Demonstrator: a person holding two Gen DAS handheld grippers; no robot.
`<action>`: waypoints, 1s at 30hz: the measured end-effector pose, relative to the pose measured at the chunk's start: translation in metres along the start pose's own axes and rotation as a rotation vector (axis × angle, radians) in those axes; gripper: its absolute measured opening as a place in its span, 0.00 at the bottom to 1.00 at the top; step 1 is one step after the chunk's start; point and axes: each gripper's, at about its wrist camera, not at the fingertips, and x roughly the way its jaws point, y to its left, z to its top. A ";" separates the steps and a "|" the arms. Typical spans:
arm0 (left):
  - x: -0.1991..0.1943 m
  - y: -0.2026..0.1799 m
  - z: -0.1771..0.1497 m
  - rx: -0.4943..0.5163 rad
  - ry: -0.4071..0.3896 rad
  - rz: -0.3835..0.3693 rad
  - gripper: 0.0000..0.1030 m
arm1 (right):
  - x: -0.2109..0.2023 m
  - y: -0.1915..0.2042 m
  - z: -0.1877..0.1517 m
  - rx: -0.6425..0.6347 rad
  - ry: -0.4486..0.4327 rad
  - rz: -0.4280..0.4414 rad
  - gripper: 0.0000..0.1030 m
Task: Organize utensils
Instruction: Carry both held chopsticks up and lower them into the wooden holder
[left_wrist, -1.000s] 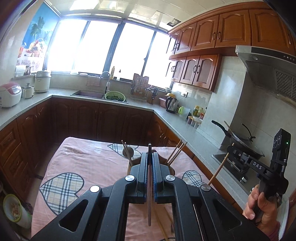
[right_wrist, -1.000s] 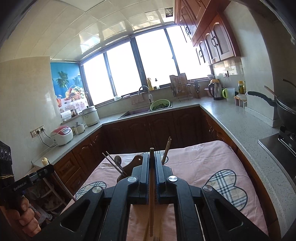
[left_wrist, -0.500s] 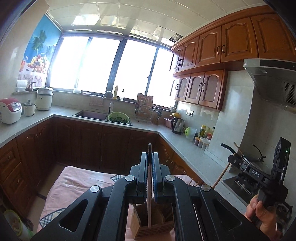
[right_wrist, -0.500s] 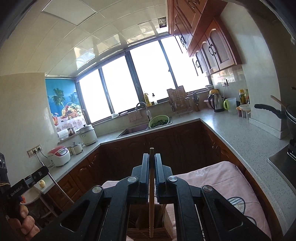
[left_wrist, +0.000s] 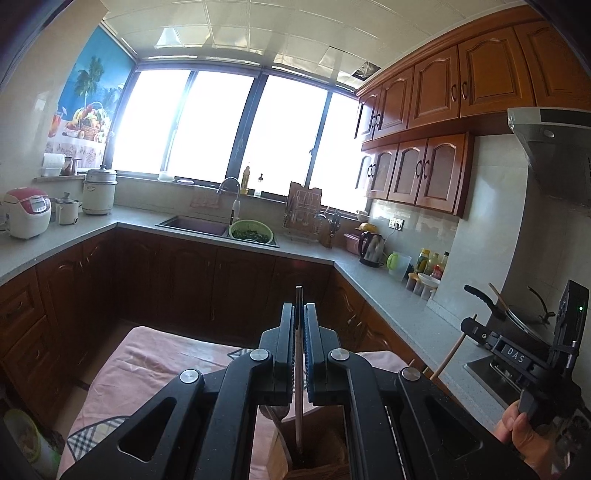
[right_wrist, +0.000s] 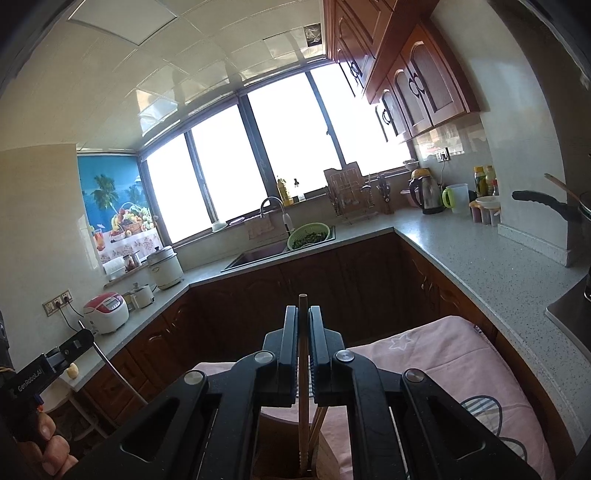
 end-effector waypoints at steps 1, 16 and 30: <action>0.001 -0.003 -0.004 0.003 0.000 0.005 0.02 | 0.002 -0.001 -0.002 0.005 0.002 0.000 0.05; 0.044 -0.010 -0.039 -0.036 0.113 0.024 0.03 | 0.021 -0.017 -0.035 0.055 0.063 -0.016 0.05; 0.042 0.001 -0.036 -0.030 0.180 0.036 0.03 | 0.037 -0.023 -0.058 0.071 0.125 -0.027 0.05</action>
